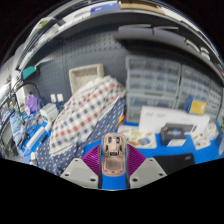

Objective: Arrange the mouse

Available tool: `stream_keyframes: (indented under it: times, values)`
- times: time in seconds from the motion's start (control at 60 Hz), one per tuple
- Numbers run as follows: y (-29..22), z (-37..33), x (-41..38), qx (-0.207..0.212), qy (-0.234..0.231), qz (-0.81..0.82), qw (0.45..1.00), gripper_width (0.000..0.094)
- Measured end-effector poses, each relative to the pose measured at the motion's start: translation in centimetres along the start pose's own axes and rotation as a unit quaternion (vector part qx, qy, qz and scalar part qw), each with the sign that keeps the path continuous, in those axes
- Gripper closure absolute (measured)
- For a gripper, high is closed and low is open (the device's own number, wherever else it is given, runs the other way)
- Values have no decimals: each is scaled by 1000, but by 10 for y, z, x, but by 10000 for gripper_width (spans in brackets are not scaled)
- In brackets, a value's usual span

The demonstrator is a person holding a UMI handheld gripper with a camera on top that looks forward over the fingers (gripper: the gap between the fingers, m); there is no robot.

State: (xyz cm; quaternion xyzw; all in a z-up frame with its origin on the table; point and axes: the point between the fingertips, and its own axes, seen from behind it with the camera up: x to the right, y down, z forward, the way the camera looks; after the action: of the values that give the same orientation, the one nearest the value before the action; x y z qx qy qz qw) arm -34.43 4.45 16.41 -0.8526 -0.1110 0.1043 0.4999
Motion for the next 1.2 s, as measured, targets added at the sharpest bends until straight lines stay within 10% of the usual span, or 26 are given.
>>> stream_keyframes:
  times: [0.283,0.75,1.15,1.2]
  values:
    - [-86,-61,175,78,73,0,994,623]
    - [143,6,296,-115,99,66,986,626]
    - [167,17,294,-121,98,60,986,469]
    - [167,15,293,-126,95,47,986,321]
